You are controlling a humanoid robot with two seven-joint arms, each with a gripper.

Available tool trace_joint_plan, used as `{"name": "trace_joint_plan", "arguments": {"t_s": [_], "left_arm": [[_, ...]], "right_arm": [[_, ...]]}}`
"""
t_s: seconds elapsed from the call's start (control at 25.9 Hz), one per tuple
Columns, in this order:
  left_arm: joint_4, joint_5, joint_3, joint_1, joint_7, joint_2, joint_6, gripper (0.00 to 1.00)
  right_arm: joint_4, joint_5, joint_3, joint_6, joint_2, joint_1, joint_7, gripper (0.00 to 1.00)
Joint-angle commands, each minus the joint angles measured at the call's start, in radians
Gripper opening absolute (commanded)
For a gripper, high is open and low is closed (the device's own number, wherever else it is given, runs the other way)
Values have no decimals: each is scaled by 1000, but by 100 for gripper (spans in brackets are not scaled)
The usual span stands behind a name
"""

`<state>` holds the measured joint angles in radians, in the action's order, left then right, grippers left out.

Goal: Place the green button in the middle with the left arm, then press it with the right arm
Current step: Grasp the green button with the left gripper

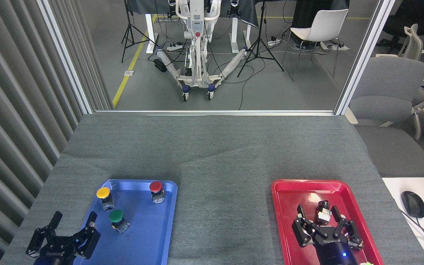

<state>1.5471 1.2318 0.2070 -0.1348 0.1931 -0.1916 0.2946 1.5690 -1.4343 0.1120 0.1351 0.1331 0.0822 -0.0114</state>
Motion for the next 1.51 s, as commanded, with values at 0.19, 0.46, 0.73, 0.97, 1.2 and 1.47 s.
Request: {"name": "trace_joint_plan", "arguments": {"t_s": [0.19, 0.46, 0.73, 0.97, 1.2, 1.47], "left_arm": [[-7, 2, -1, 18, 0, -12, 5, 99], [-101, 71, -75, 66, -32, -25, 95, 98], [-177, 163, -93, 78, -63, -25, 143, 98], [-251, 164, -101, 101, -64, -25, 182, 97], [-381, 172, -167, 182, -61, -26, 178, 97], [-507, 256, -173, 274, -55, -12, 149, 97]], "right_arm": [[-1, 0, -2, 0, 2, 2, 1, 100], [-1, 2, 6, 0, 2, 1, 2, 100], [-1, 3, 25, 0, -4, 1, 2, 100], [-6, 2, 28, -2, -7, 4, 1, 100], [-4, 0, 25, 6, -21, 5, 2, 100], [0, 0, 26, 5, -18, 4, 1, 100]]}}
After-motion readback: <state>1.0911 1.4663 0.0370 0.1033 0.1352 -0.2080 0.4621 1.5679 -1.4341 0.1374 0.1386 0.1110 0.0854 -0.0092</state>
